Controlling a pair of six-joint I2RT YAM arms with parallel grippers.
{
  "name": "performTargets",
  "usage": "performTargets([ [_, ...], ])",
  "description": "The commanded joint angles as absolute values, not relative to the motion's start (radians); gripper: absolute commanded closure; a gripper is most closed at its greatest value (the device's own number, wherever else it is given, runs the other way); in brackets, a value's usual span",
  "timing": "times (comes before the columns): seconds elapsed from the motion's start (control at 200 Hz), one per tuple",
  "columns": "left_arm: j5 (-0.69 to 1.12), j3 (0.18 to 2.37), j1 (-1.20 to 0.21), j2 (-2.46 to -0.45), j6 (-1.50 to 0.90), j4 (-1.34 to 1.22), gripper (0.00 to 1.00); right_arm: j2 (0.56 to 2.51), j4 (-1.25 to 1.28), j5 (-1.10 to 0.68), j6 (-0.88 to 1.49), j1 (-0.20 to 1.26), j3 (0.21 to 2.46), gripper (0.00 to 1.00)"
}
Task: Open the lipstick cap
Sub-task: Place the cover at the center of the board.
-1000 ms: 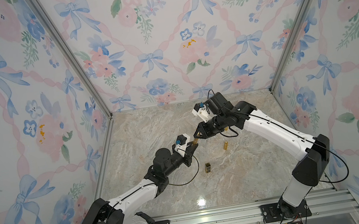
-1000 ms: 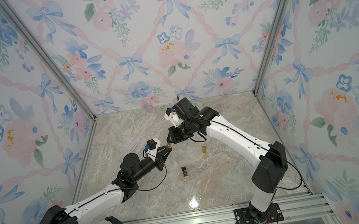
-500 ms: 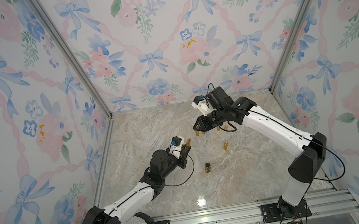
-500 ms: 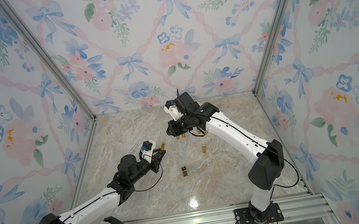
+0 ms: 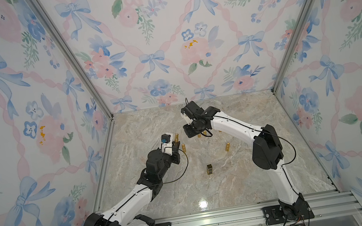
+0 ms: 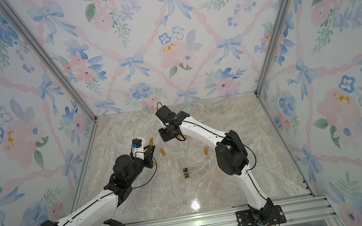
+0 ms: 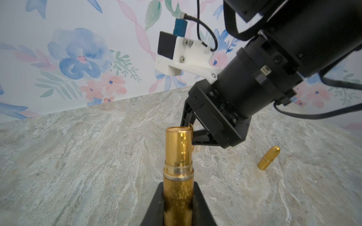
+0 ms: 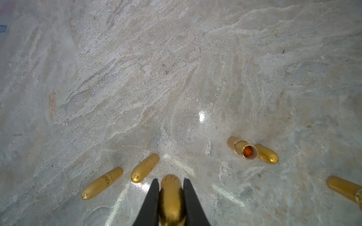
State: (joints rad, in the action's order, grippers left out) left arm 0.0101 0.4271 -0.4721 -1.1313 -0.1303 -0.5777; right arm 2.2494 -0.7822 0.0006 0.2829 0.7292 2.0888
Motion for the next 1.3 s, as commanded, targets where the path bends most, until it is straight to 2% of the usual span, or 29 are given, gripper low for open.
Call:
performTargets([
  [0.0,-0.018,0.426,-0.457,-1.148,-0.159,-0.587,1.0,2.326,-0.793,0.088,0.258,0.745,2.164,0.81],
  [0.52,-0.05,0.406,-0.445,-1.157,-0.193,-0.619,1.0,2.505,-0.777,0.189,0.212,0.744,2.27,0.78],
  [1.09,-0.049,0.403,-0.444,-1.155,-0.209,-0.631,1.0,2.558,-0.755,0.176,0.209,0.743,2.279,0.78],
  [1.295,-0.046,0.406,-0.444,-1.16,-0.209,-0.634,1.0,2.567,-0.754,0.166,0.212,0.745,2.283,0.73],
])
